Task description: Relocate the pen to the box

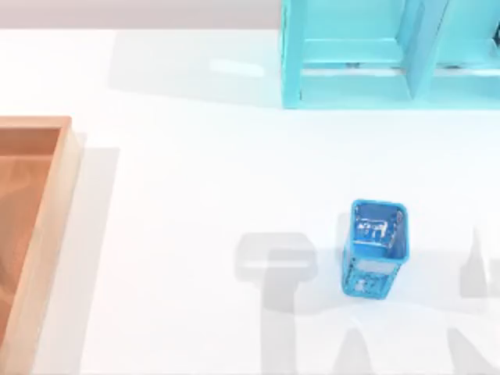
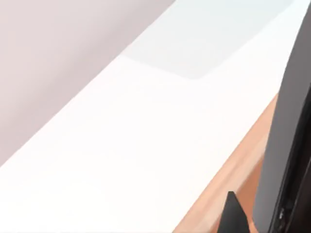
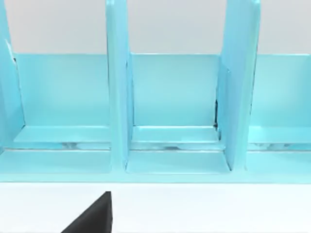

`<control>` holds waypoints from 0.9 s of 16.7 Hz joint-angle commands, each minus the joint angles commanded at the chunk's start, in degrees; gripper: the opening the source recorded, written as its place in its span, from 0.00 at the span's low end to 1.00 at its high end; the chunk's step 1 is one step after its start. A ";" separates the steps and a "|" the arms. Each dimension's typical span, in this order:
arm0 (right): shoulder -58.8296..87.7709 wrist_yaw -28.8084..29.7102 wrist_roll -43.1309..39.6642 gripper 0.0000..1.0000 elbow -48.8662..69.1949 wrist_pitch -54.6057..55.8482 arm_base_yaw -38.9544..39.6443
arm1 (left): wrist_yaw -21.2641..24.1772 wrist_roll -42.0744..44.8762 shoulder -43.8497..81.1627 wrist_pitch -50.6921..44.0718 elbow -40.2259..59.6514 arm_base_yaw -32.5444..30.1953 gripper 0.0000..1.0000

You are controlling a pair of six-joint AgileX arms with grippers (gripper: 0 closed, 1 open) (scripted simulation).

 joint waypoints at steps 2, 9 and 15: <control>0.00 0.00 0.00 1.00 0.00 0.00 0.00 | -0.40 10.92 1.46 -13.15 0.44 -0.60 0.00; 0.00 0.00 0.00 1.00 0.00 0.00 0.00 | 1.76 41.28 6.76 -50.65 1.57 -2.39 0.00; 0.00 0.00 0.00 1.00 0.00 0.00 0.00 | 4.31 52.37 9.21 -64.31 1.92 -3.09 0.00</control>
